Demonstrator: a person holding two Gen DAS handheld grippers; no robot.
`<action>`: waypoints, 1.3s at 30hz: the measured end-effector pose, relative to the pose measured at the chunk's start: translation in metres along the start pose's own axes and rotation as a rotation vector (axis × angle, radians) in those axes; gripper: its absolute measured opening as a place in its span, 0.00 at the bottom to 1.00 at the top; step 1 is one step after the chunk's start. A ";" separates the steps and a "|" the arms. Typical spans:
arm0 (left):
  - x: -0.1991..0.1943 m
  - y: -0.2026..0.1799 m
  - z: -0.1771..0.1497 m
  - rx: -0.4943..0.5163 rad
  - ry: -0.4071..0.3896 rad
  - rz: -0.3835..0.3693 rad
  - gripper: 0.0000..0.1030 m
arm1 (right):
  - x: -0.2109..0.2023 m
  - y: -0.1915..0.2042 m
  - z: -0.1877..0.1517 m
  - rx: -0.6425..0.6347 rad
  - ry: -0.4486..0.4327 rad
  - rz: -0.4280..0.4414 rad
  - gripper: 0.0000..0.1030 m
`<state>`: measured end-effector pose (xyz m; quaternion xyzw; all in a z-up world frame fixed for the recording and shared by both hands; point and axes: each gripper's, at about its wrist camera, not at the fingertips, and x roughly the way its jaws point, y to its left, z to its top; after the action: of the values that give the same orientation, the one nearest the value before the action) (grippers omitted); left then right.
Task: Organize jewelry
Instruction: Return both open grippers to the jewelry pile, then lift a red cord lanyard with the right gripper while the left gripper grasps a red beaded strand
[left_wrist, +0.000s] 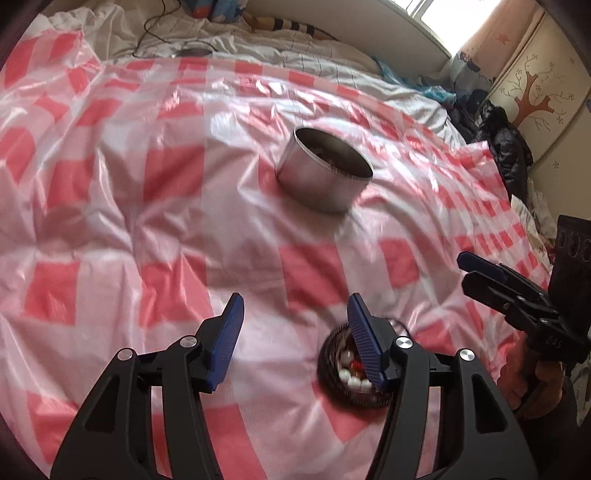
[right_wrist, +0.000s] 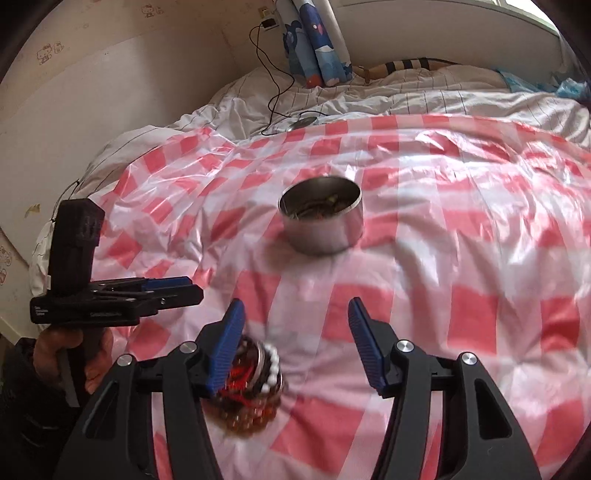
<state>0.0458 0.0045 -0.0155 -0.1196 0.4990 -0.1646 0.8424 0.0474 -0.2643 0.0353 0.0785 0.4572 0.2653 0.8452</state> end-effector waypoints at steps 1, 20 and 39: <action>0.004 -0.003 -0.008 0.004 0.016 0.001 0.54 | -0.005 -0.004 -0.014 0.035 -0.008 0.003 0.59; 0.028 -0.048 -0.006 0.238 -0.047 0.054 0.54 | -0.011 -0.022 -0.042 0.177 -0.057 0.067 0.63; -0.012 -0.003 -0.009 -0.020 -0.085 -0.026 0.57 | 0.021 0.059 -0.068 -0.237 0.081 0.053 0.03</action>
<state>0.0318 0.0063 -0.0096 -0.1413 0.4627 -0.1654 0.8594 -0.0214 -0.2110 0.0036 -0.0207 0.4542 0.3427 0.8221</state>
